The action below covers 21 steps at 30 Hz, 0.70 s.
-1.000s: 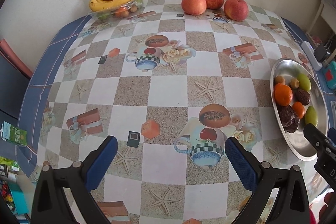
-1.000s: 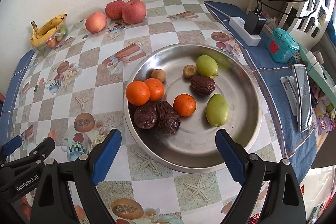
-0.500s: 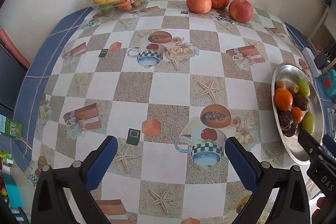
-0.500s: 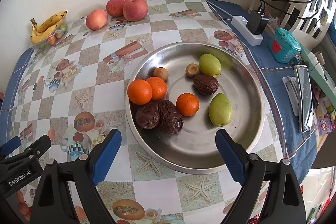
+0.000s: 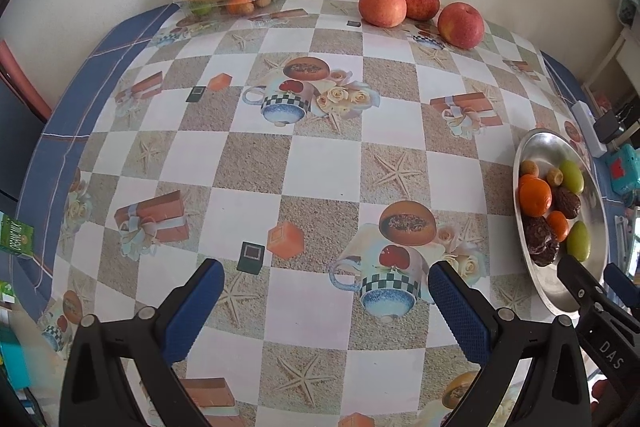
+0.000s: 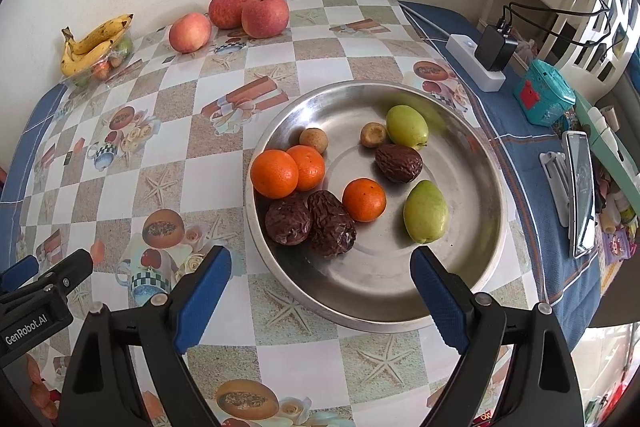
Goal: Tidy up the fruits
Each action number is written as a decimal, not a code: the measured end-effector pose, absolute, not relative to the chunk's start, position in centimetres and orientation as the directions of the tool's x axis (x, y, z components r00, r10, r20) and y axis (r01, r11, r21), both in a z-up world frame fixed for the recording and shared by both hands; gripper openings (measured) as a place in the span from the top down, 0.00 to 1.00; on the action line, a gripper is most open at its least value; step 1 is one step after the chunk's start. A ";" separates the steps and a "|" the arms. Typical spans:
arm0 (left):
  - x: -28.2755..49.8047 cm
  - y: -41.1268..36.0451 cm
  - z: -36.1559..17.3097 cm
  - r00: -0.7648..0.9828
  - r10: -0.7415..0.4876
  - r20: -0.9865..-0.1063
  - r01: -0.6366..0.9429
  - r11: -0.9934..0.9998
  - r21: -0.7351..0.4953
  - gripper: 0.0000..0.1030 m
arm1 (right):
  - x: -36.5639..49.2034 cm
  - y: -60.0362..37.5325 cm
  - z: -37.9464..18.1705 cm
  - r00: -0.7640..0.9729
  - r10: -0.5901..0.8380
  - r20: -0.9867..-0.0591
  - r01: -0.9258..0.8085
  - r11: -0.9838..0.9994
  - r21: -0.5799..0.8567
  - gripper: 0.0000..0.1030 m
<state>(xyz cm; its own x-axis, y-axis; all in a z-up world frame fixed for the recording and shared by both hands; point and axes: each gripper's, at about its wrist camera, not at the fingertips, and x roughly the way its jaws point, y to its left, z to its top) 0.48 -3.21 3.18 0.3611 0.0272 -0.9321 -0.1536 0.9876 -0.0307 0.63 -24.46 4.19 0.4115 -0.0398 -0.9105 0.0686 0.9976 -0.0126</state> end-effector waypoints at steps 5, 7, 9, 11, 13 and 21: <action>0.5 -3.4 3.1 0.358 0.028 -0.933 -0.148 0.989 -0.028 0.00 | 0.7 -24.3 4.1 0.410 -0.040 -0.911 0.066 0.998 -0.015 0.11; 0.5 -3.5 3.1 0.356 0.027 -0.934 -0.145 0.989 -0.027 0.00 | 0.7 -24.3 4.1 0.409 -0.039 -0.912 0.064 0.998 -0.014 0.11; 0.5 -3.6 3.1 0.355 0.025 -0.934 -0.144 0.989 -0.028 0.00 | 0.7 -24.2 4.1 0.407 -0.038 -0.912 0.060 0.998 -0.015 0.11; 0.5 -3.6 3.0 0.352 0.024 -0.936 -0.144 0.989 -0.029 0.00 | 0.7 -24.2 4.0 0.404 -0.038 -0.914 0.056 0.998 -0.016 0.11; 0.5 -3.5 3.0 0.349 0.024 -0.937 -0.147 0.989 -0.029 0.00 | 0.7 -24.2 4.0 0.403 -0.038 -0.914 0.053 0.998 -0.018 0.11; 0.5 -3.3 2.6 0.334 0.020 -0.942 -0.157 0.987 -0.035 0.00 | 0.8 -24.2 4.0 0.400 -0.037 -0.916 0.050 0.999 -0.019 0.11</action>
